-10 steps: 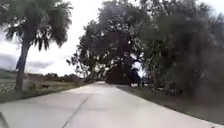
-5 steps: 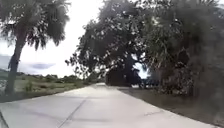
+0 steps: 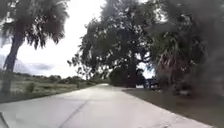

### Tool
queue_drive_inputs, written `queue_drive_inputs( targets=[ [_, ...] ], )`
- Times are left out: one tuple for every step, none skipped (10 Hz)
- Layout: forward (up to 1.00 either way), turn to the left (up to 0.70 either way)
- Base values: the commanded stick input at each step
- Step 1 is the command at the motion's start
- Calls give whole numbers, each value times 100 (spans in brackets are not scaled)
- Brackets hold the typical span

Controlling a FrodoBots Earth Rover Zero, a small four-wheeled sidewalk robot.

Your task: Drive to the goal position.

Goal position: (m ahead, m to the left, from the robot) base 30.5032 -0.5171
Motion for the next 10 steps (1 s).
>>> queue_drive_inputs(
  targets=[
    [85,0],
    [85,0],
    [85,0],
    [85,32],
    [85,34],
    [85,8],
    [85,0],
    [85,0],
    [85,0],
    [85,0]
  ],
)
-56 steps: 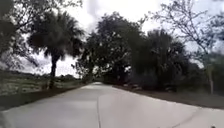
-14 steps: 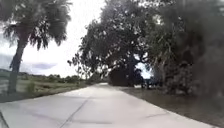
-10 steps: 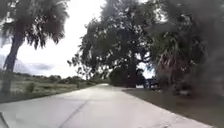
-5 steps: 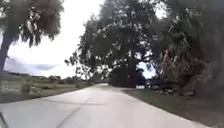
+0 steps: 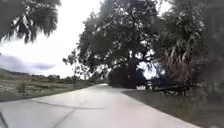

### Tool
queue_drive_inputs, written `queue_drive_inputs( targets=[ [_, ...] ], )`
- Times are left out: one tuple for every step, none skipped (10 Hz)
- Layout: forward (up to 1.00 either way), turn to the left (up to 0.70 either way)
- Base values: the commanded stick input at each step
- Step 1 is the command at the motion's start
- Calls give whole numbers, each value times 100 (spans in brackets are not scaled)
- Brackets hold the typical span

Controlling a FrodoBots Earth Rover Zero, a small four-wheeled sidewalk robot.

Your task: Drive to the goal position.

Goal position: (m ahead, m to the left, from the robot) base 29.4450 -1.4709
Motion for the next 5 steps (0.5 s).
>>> queue_drive_inputs(
  targets=[
    [85,0],
    [85,15],
    [85,32],
    [85,26],
    [85,0]
  ],
)
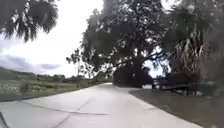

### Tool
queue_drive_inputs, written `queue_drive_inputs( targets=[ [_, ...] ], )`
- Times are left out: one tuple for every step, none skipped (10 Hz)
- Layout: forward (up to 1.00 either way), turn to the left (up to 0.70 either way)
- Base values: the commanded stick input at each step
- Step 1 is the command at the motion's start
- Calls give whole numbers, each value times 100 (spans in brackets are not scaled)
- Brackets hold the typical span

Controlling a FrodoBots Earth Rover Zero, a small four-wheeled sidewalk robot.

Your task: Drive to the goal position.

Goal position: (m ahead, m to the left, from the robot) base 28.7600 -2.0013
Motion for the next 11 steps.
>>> queue_drive_inputs(
  targets=[
    [85,0],
    [85,0],
    [85,0],
    [85,0],
    [85,0],
    [85,0],
    [85,0],
    [85,0],
    [85,0],
    [85,0],
    [85,0]
  ],
)
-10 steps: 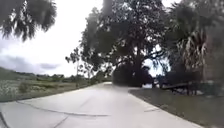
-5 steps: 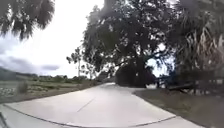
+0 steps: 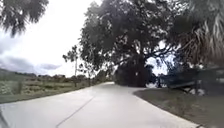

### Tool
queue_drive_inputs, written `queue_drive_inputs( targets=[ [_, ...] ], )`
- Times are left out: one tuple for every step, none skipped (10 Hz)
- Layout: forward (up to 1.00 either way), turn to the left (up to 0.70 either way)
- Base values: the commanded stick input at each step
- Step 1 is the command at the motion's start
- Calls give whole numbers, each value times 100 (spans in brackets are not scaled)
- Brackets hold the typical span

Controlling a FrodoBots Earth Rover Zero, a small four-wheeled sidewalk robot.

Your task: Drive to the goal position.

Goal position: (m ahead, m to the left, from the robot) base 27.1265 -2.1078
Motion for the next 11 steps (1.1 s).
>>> queue_drive_inputs(
  targets=[
    [85,0],
    [85,0],
    [85,0],
    [85,0],
    [85,0],
    [85,0],
    [85,0],
    [85,0],
    [85,0],
    [85,0],
    [85,0]
  ],
)
